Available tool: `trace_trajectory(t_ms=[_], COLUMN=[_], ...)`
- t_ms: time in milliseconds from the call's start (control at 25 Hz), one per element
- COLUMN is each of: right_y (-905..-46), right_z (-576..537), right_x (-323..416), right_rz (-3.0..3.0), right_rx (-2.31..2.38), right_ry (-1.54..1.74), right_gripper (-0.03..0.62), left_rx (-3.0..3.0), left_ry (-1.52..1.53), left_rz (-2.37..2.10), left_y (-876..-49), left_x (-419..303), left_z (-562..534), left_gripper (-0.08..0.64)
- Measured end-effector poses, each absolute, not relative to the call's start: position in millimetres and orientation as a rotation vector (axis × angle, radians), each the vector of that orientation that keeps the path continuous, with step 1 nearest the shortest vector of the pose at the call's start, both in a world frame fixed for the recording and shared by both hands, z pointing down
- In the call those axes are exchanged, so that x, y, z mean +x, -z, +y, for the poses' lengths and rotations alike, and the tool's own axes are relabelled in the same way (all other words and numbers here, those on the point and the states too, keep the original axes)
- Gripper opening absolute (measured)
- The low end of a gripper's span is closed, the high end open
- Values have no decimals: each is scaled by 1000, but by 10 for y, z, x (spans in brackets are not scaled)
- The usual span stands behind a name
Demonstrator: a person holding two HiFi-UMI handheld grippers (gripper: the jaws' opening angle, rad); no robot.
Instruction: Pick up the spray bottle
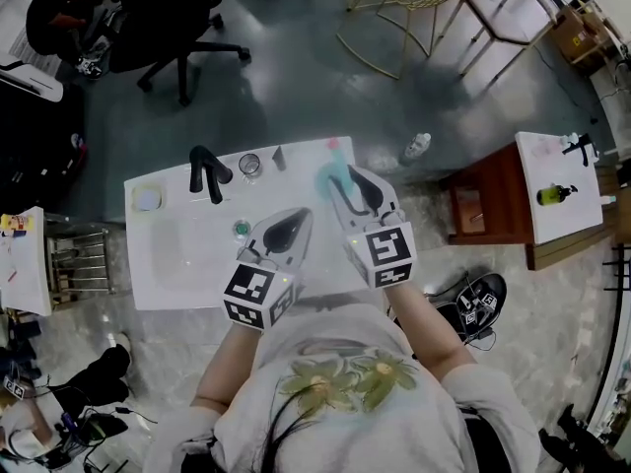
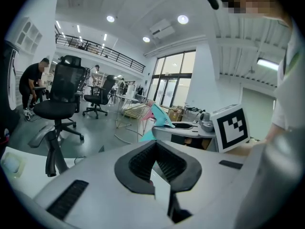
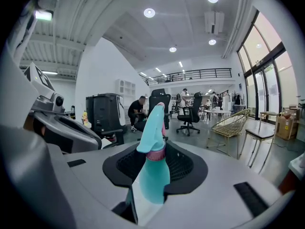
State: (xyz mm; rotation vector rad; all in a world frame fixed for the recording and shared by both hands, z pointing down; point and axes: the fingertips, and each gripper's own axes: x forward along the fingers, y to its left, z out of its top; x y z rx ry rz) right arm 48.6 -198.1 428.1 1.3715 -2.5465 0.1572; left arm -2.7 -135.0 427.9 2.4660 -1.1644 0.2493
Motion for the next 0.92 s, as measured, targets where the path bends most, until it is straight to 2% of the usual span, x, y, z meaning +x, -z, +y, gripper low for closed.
trace_trajectory(t_ms=[920], right_y=[-4148], right_z=[-1457], right_x=[463], right_rz=[-2591], right_rx=[1371], right_ry=[-162], right_gripper=[138], left_rx=[2487], left_ry=[-217], left_rz=[-1221], left_y=[-4139], left_x=[-116], left_z=[-866], left_gripper=[9])
